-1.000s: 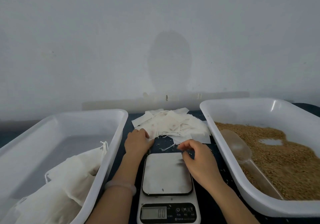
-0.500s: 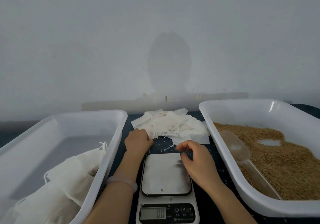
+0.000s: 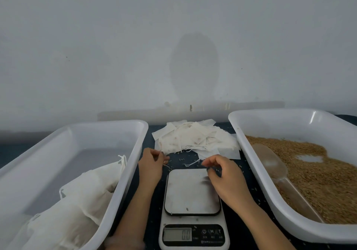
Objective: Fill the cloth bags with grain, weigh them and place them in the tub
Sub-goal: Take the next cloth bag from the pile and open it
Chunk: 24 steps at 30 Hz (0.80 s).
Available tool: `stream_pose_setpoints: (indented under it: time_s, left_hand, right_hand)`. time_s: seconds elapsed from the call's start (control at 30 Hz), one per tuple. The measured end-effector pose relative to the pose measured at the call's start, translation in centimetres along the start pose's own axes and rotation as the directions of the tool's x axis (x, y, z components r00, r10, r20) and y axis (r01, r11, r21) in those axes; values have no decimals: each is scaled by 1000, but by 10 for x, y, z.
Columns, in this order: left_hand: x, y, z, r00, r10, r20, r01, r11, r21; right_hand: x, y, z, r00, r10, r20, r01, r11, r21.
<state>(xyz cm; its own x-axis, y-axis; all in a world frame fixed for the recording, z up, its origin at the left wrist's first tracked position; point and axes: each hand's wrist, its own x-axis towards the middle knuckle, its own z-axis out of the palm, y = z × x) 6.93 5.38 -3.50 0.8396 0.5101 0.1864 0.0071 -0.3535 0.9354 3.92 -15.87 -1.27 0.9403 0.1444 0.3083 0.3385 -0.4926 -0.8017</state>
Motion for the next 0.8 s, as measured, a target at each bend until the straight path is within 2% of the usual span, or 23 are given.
stream_pose_setpoints:
  time_s: [0.07, 0.13, 0.23, 0.3, 0.4, 0.5, 0.57, 0.6, 0.63, 0.67, 0.7, 0.73, 0.77, 0.8]
  left_hand:
    - [-11, 4, 1, 998, 61, -7, -61, 998, -15]
    - [-21, 15, 0, 975, 223, -19, -221, 973, 69]
    - [-36, 37, -3, 878, 478, 21, -471, 857, 210]
    - [-47, 46, -3, 770, 637, 42, -613, 718, 330]
    - [-60, 51, -5, 541, 832, 120, -773, 436, 461]
    - [-65, 53, -10, 331, 913, 240, -877, 203, 436]
    - [-65, 53, -10, 234, 927, 293, -905, 97, 414]
    - [-65, 53, -10, 215, 930, 298, -912, 82, 401]
    - [-65, 53, -10, 231, 932, 281, -913, 107, 393]
    - [-66, 54, -9, 292, 925, 244, -907, 187, 378]
    - [-68, 56, -8, 403, 895, 189, -884, 327, 334]
    - [-71, 59, -7, 546, 827, 132, -827, 508, 241]
    - [-75, 63, -5, 692, 717, 89, -722, 685, 97]
    - [-77, 66, -3, 812, 579, 79, -575, 815, -69]
  right_hand:
    - [0, 0, 0, 1000, -1, -3, 1, 1000, 19]
    - [1, -1, 0, 1000, -8, -5, 8, 999, 53]
    - [2, -5, 0, 1000, -16, -2, 16, 984, 175]
    - [2, -8, 1, 999, 6, 35, -16, 957, 290]
    - [3, -16, 0, 990, 76, 121, -130, 835, 535]
    - [3, -20, -4, 983, 87, 159, -173, 707, 686]
    - [3, -19, -6, 984, 113, 136, -176, 672, 720]
    - [4, -18, -6, 985, 128, 113, -170, 672, 721]
    - [4, -17, -6, 987, 136, 87, -157, 680, 716]
    - [4, -16, -6, 988, 138, 63, -142, 691, 709]
    - [4, -15, -6, 989, 137, 48, -131, 703, 699]
    - [4, -15, -6, 990, 137, 42, -128, 713, 689]
    - [4, -14, -7, 989, 139, 44, -131, 725, 676]
    - [4, -14, -7, 990, 136, 48, -134, 742, 656]
